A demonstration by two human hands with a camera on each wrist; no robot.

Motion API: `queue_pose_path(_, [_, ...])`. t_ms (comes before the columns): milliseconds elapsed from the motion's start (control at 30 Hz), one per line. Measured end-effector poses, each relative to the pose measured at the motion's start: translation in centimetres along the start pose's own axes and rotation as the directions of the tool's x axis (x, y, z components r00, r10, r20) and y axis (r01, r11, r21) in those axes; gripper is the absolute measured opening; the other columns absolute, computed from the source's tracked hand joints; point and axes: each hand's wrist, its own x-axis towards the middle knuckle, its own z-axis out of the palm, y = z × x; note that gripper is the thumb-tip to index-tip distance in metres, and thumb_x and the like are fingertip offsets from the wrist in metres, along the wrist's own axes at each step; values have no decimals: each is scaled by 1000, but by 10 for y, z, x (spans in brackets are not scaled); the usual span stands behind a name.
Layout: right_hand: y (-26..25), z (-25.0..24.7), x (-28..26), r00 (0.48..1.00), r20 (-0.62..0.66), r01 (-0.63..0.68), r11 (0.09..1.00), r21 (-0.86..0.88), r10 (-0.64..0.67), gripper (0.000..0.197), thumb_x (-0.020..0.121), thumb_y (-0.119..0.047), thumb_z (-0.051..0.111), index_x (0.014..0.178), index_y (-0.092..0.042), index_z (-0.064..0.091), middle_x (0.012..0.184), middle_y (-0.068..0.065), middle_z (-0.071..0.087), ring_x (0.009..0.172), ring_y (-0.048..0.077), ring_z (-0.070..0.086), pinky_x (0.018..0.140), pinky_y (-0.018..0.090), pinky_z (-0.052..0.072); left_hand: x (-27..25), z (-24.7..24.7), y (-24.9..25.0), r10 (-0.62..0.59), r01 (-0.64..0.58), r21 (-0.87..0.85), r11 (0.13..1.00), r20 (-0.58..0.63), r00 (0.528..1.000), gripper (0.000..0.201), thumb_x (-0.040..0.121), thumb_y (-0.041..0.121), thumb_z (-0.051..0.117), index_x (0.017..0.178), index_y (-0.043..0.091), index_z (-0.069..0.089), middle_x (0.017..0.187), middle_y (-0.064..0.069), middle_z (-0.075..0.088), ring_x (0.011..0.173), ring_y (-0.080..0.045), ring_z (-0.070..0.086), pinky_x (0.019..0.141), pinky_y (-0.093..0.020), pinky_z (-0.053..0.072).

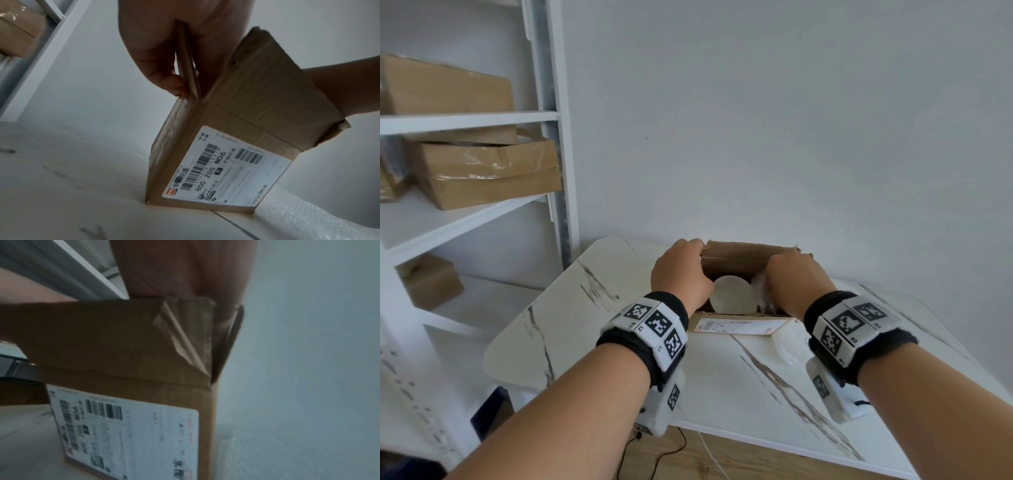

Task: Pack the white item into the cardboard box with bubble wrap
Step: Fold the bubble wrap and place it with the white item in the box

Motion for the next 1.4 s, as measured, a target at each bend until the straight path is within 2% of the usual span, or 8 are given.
queue_pose_path(167, [1, 13, 10, 988, 141, 35, 989, 141, -55, 17, 88, -11, 49, 89, -13, 65, 82, 3, 59, 89, 26, 63, 69, 27, 44, 2, 1, -2, 2, -2, 2, 1000, 10, 1000, 42, 77, 5, 64, 118, 13, 58, 114, -4, 60, 98, -24, 60, 69, -25, 40])
queue_pose_path(333, [-2, 19, 22, 966, 259, -26, 989, 143, -12, 33, 93, -17, 43, 60, -20, 45, 62, -3, 45, 75, 22, 53, 68, 26, 40, 2, 2, -3, -8, 8, -14, 1000, -9, 1000, 41, 77, 5, 64, 117, 14, 58, 113, -4, 61, 91, -23, 58, 69, -25, 40])
queue_pose_path(567, [-19, 17, 32, 884, 467, 3, 1000, -19, 6, 29, 95, -15, 48, 118, -2, 61, 122, 13, 64, 97, 24, 59, 90, 30, 47, 1, 3, -4, -14, 13, -28, 1000, -7, 1000, 39, 77, 6, 65, 115, 14, 58, 109, -4, 60, 93, -24, 60, 68, -26, 40])
queue_pose_path(800, [0, 15, 22, 994, 14, -109, 961, 253, 109, 16, 85, -19, 56, 77, -11, 68, 83, 5, 65, 80, 24, 61, 67, 27, 45, 4, 5, -3, -13, 13, -31, 999, -9, 1000, 32, 74, 4, 63, 104, 15, 59, 97, -3, 56, 86, -25, 59, 63, -26, 38])
queue_pose_path(1033, [-3, 20, 17, 981, 195, -9, 991, 135, -18, 29, 92, -20, 49, 64, -14, 55, 61, -2, 48, 72, 23, 53, 68, 27, 42, 3, 5, -2, -14, 13, -47, 999, -17, 1000, 41, 76, 3, 65, 115, 13, 59, 109, -4, 59, 91, -22, 57, 68, -25, 38])
queue_pose_path(1200, [-7, 11, 16, 935, 350, 2, 990, 138, -51, 25, 94, -14, 45, 100, -4, 67, 101, 13, 67, 95, 26, 62, 80, 28, 44, 3, 3, -1, -28, 27, -64, 998, -12, 1000, 40, 75, 2, 64, 113, 11, 59, 107, -5, 59, 82, -19, 50, 68, -25, 38])
queue_pose_path(1333, [-1, 13, 17, 990, 139, -59, 967, 248, 25, 31, 86, -18, 52, 56, -13, 54, 62, 2, 55, 63, 20, 54, 56, 23, 41, 3, 1, 0, -32, 32, -63, 998, 3, 999, 38, 74, 1, 64, 111, 9, 60, 96, -1, 53, 82, -20, 49, 68, -25, 38])
queue_pose_path(1400, [-2, 11, 12, 1000, -24, 25, 971, 236, -20, 23, 85, -16, 51, 67, -19, 65, 75, 0, 63, 73, 20, 60, 60, 24, 44, 3, 0, -1, -39, 41, -107, 993, 29, 999, 40, 75, 2, 65, 113, 11, 60, 103, -4, 57, 90, -23, 55, 73, -27, 43])
